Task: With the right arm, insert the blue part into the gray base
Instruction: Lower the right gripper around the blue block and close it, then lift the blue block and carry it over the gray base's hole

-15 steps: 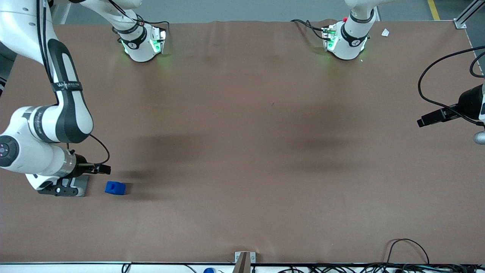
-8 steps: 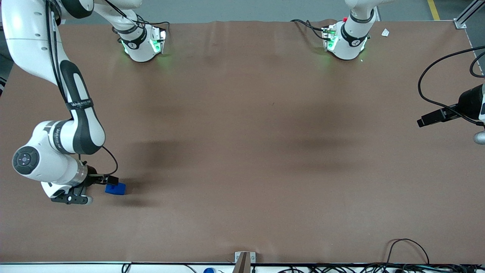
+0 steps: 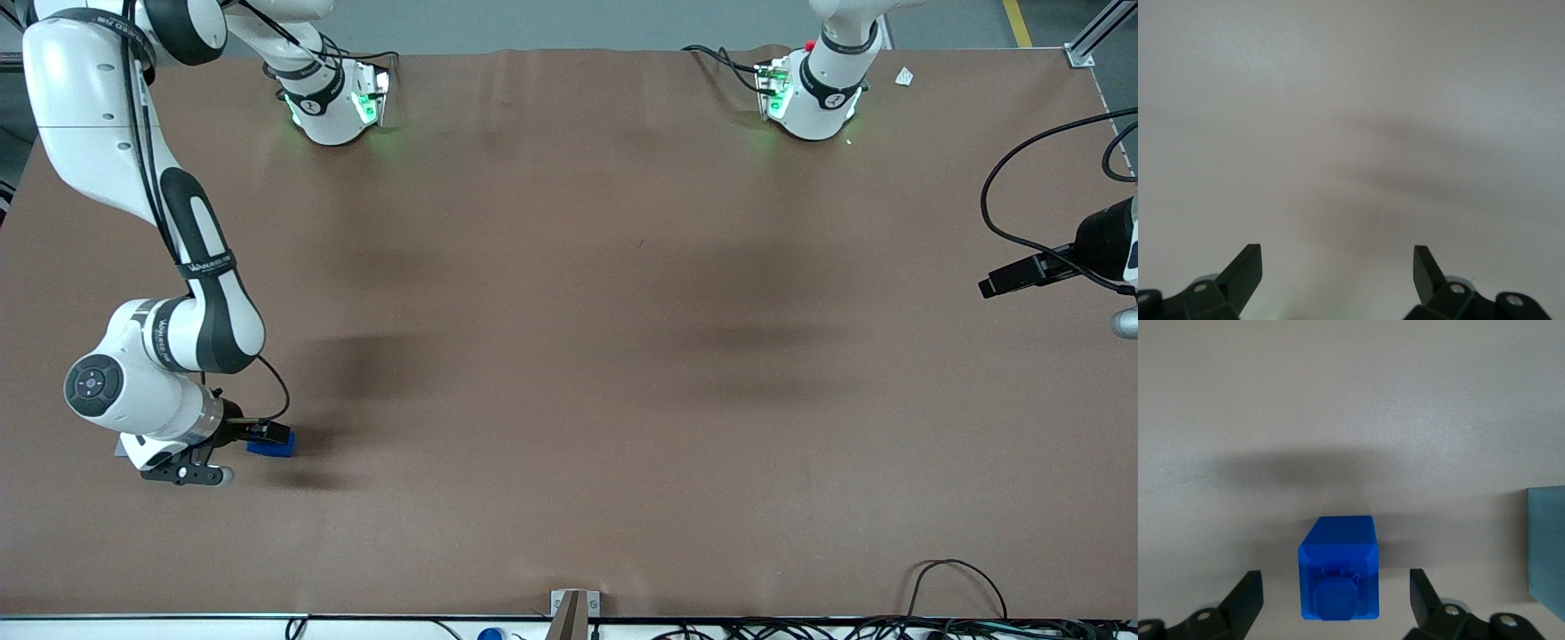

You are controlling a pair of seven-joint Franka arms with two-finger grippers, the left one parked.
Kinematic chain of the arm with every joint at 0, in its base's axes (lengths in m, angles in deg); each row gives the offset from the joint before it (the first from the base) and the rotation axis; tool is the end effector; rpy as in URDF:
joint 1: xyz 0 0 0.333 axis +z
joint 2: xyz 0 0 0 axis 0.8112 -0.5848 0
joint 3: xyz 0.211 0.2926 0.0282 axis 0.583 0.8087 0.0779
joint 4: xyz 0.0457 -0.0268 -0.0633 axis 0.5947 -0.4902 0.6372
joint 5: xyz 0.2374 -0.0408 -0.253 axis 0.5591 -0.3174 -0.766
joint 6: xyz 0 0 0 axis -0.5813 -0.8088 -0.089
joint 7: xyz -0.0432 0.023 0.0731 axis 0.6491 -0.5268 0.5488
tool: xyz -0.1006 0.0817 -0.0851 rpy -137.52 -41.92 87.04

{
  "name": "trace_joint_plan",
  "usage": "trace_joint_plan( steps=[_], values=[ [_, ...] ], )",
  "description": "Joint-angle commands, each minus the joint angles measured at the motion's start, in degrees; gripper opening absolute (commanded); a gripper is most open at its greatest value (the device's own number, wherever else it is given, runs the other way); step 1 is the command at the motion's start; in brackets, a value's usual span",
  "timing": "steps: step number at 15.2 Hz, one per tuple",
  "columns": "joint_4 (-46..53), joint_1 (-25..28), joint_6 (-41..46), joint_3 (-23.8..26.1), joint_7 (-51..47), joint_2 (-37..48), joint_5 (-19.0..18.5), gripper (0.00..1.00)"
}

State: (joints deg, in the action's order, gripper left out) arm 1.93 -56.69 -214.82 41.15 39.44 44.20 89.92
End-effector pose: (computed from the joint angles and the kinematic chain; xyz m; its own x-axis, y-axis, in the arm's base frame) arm 0.7109 -0.0159 0.2501 0.9951 -0.0913 0.0384 -0.0905 -0.9956 -0.0225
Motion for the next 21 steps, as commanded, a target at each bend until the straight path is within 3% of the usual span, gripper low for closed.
trace_joint_plan(
  steps=[1, 11, 13, 14, 16, 17, 21],
  values=[
    [0.42, -0.33, 0.16, 0.25, 0.46, -0.15, 0.79, 0.76],
    [0.51, -0.60, -0.01, 0.25, 0.63, -0.95, 0.88, 0.57],
    [0.51, -0.60, -0.01, 0.25, 0.46, -1.03, 0.88, 0.48],
    [0.51, -0.60, -0.01, 0.34, 0.37, -1.03, 0.88, 0.39],
    [0.51, -0.60, 0.07, 0.34, 0.37, -0.95, 0.97, 0.09],
    [0.68, -0.51, 0.08, 0.34, 0.28, -0.77, 0.97, 0.00],
    [4.89, -1.38, 6.98, 0.34, 0.72, 1.24, 1.06, 0.00]
  ],
)
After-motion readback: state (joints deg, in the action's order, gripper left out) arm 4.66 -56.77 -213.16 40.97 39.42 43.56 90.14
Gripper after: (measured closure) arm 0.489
